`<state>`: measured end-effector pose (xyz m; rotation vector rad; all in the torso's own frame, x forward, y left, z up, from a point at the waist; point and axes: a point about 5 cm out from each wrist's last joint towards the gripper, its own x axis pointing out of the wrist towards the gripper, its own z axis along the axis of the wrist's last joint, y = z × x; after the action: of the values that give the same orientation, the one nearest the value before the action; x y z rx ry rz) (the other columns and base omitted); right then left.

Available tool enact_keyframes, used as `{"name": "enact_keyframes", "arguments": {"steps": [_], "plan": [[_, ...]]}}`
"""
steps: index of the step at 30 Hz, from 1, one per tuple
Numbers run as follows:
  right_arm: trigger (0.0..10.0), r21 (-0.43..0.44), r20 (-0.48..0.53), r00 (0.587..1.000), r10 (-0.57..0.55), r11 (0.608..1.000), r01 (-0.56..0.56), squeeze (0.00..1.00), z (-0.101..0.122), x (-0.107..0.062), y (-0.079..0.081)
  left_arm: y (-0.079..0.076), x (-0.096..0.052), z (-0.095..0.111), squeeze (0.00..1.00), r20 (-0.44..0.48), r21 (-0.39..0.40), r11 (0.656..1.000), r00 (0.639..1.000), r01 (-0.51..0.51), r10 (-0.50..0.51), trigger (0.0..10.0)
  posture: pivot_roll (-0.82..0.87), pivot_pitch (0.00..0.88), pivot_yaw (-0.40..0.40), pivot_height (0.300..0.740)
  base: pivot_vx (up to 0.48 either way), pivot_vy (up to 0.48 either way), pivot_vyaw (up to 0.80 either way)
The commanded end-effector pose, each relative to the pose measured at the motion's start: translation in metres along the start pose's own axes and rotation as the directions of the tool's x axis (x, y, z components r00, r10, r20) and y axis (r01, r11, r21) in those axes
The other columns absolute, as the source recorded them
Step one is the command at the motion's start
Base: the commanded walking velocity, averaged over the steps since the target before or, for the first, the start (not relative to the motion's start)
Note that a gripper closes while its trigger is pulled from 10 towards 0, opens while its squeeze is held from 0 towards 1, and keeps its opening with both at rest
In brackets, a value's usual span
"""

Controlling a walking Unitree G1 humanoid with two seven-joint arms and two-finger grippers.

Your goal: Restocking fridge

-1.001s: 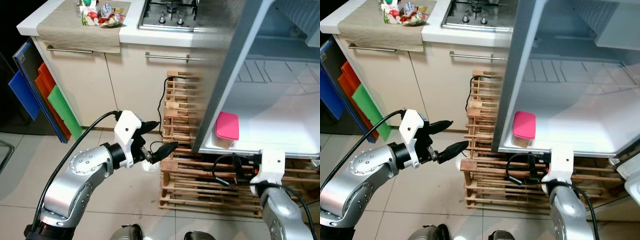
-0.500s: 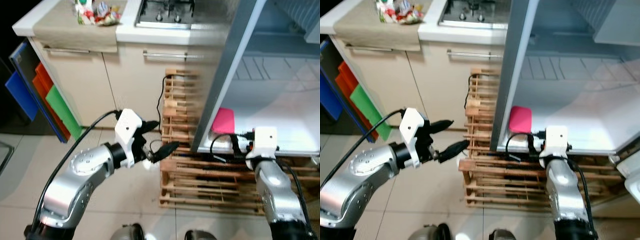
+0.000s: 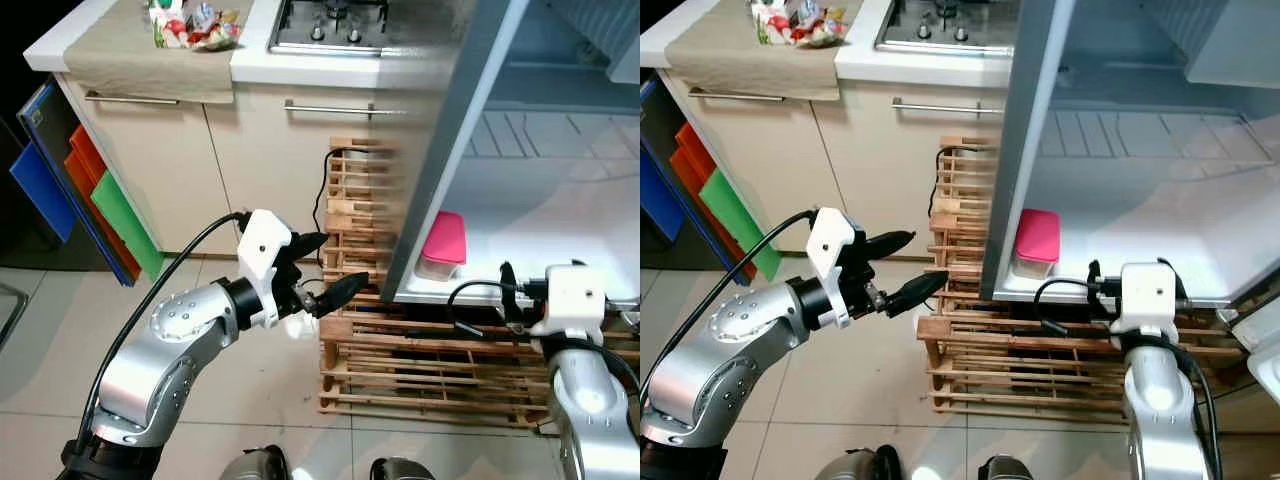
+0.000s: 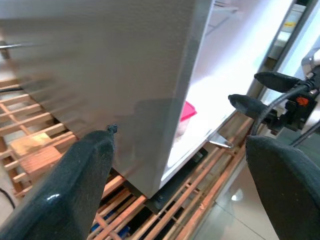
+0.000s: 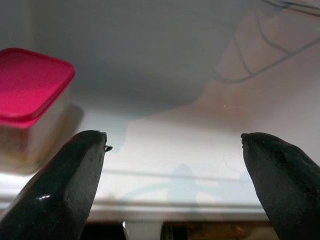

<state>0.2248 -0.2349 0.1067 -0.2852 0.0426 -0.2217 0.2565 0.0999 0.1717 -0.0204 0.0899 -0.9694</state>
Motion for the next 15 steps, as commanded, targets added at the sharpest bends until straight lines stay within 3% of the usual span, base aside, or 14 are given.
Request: {"name": "enact_keyframes", "arguments": {"steps": [1,5,6,7,11,15], "plan": [[10.0,0.027,0.013,1.000,-0.001,1.000,0.001,0.00,0.004,-0.016,0.003,0.000,0.001,0.001,0.00,-0.005,0.012,1.000,1.000,0.024,-0.024,10.0,-0.15,0.103,0.041,0.740,0.000,0.000,0.00],[10.0,0.088,-0.058,0.997,0.057,0.995,-0.051,0.00,-0.006,-0.033,0.006,0.001,0.002,0.002,0.00,-0.003,0.013,0.999,1.000,0.030,-0.030,10.0,-0.16,0.099,0.042,0.740,0.000,0.000,0.00],[10.0,0.169,-0.121,0.983,0.139,0.979,-0.117,0.00,-0.016,-0.041,0.012,0.000,0.005,0.002,0.00,0.000,0.011,0.999,0.999,0.037,-0.037,10.0,-0.18,0.093,0.037,0.740,0.000,0.000,0.00],[10.0,0.194,-0.130,0.979,0.159,0.972,-0.132,0.00,-0.018,-0.041,0.013,-0.001,0.006,0.002,0.00,0.001,0.011,0.999,0.999,0.039,-0.039,10.0,-0.18,0.093,0.037,0.740,0.000,0.000,0.00],[10.0,0.267,-0.155,0.971,0.182,0.954,-0.137,0.00,-0.020,-0.030,0.017,-0.002,0.009,0.001,0.00,0.001,0.014,0.999,0.999,0.045,-0.045,10.0,-0.18,0.091,0.031,0.740,0.000,0.000,0.00],[10.0,0.335,-0.112,0.970,0.215,0.927,-0.167,0.00,-0.007,0.005,0.024,-0.004,0.008,0.001,0.00,-0.003,0.028,0.998,0.998,0.057,-0.057,10.0,-0.17,0.096,0.030,0.740,0.000,0.000,0.00]]}}
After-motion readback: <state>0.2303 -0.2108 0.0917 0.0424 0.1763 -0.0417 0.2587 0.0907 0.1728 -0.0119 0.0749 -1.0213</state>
